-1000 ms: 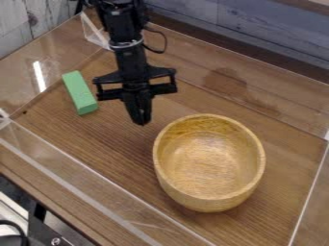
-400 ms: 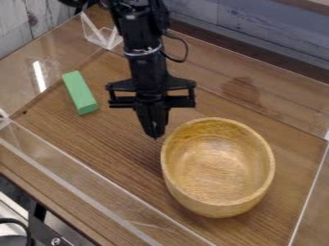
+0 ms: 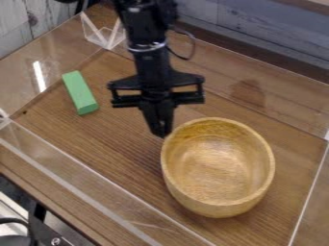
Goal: Put the green block in the brown bowl
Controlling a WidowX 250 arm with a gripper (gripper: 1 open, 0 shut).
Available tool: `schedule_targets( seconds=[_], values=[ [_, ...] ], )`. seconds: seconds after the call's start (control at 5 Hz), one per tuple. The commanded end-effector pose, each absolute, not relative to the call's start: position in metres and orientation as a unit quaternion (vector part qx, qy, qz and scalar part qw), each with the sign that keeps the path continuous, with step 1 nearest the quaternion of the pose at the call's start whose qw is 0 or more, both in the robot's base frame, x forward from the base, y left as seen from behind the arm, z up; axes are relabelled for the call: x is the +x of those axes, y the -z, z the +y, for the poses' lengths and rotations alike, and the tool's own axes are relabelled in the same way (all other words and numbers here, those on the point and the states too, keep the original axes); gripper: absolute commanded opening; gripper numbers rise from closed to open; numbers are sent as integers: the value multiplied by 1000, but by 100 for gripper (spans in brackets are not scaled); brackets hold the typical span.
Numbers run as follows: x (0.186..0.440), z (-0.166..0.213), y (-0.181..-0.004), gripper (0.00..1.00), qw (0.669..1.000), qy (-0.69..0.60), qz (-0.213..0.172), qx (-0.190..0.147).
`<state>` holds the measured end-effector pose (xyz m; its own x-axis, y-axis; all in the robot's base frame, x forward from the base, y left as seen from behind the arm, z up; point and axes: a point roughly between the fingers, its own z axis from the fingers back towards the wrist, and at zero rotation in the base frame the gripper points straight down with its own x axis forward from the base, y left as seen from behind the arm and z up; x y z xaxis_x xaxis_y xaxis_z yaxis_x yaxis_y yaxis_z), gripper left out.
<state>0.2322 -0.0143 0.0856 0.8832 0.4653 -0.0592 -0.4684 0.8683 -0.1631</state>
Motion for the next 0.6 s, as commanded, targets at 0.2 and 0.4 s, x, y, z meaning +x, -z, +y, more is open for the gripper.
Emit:
schedule_targets(
  seconds=[0.2,0.4],
  values=[
    [220,-48,-81,0,954,-288,-20,-86],
    [221,-56,-73,0,949,-304,-25,-85]
  ],
)
